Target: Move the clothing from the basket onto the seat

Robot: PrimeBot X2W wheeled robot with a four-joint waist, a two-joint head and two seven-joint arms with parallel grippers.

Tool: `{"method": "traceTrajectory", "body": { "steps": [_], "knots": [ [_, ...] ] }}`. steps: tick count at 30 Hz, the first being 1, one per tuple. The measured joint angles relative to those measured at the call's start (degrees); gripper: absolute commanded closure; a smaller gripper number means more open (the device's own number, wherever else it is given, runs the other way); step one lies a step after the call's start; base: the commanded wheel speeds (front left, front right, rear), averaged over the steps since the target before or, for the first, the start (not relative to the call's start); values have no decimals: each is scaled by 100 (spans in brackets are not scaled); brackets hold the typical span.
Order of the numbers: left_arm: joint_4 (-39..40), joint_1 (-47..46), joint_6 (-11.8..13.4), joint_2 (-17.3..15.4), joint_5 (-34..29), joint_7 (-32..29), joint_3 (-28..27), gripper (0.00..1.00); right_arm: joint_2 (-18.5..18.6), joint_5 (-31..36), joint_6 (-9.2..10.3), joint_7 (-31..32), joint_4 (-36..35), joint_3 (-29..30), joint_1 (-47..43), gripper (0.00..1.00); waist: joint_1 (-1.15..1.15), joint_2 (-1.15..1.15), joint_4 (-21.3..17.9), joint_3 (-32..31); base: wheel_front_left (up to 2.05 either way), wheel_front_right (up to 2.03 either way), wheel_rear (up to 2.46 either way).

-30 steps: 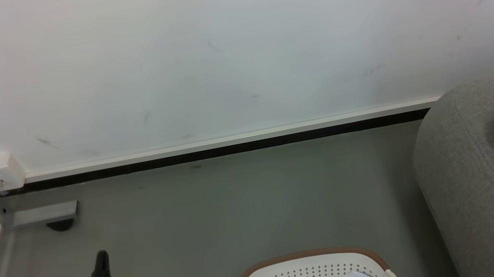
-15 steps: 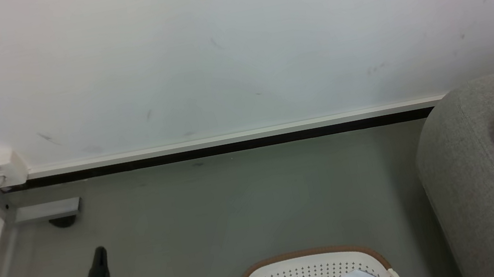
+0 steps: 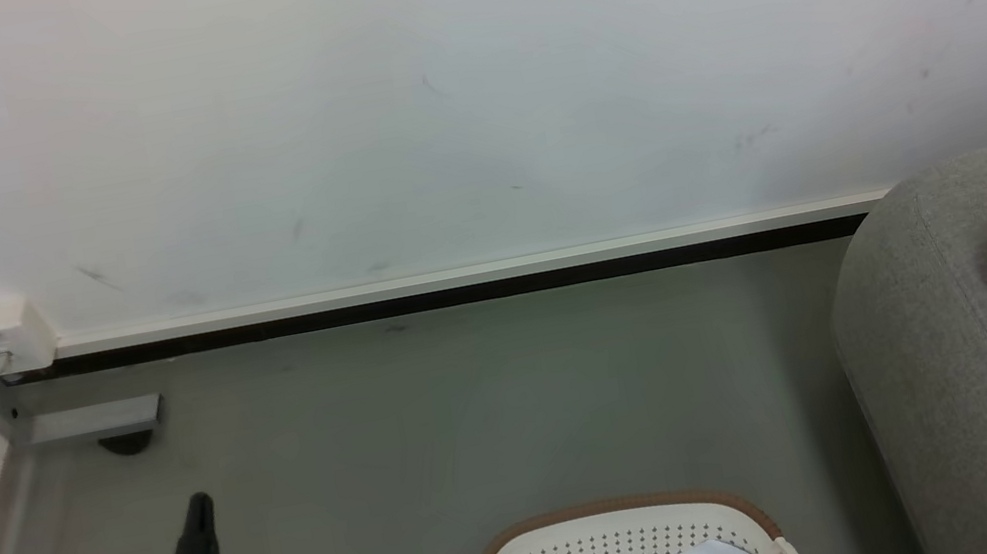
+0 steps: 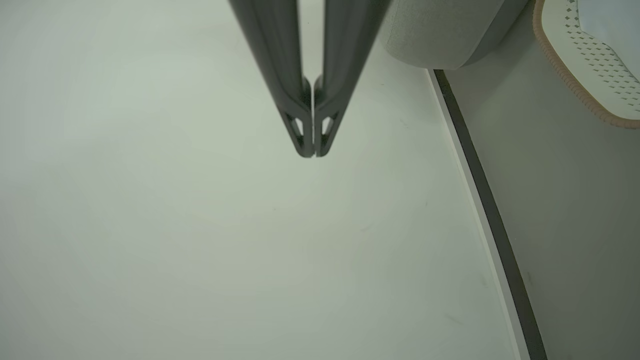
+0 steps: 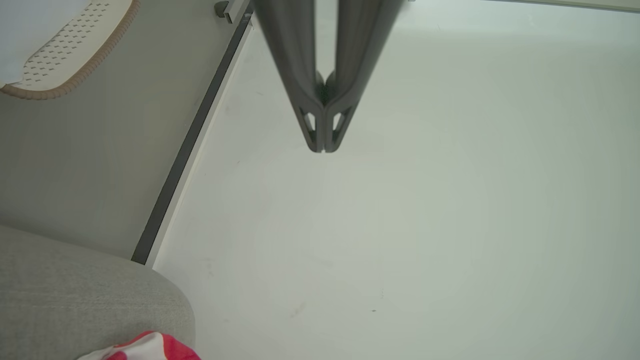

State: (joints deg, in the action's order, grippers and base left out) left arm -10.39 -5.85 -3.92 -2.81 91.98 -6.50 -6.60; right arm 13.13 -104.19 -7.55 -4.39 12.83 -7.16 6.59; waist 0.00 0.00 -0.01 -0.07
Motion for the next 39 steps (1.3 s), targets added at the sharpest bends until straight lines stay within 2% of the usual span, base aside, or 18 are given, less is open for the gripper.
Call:
{"method": "traceTrajectory", "body": {
  "steps": [39],
  "knots": [
    [1, -1, 0, 0, 0, 0, 0, 100, 152, -172, 0, -157, -54, -189, 3, 100, 0, 0, 0, 2, 0, 0, 0]
  ]
}}
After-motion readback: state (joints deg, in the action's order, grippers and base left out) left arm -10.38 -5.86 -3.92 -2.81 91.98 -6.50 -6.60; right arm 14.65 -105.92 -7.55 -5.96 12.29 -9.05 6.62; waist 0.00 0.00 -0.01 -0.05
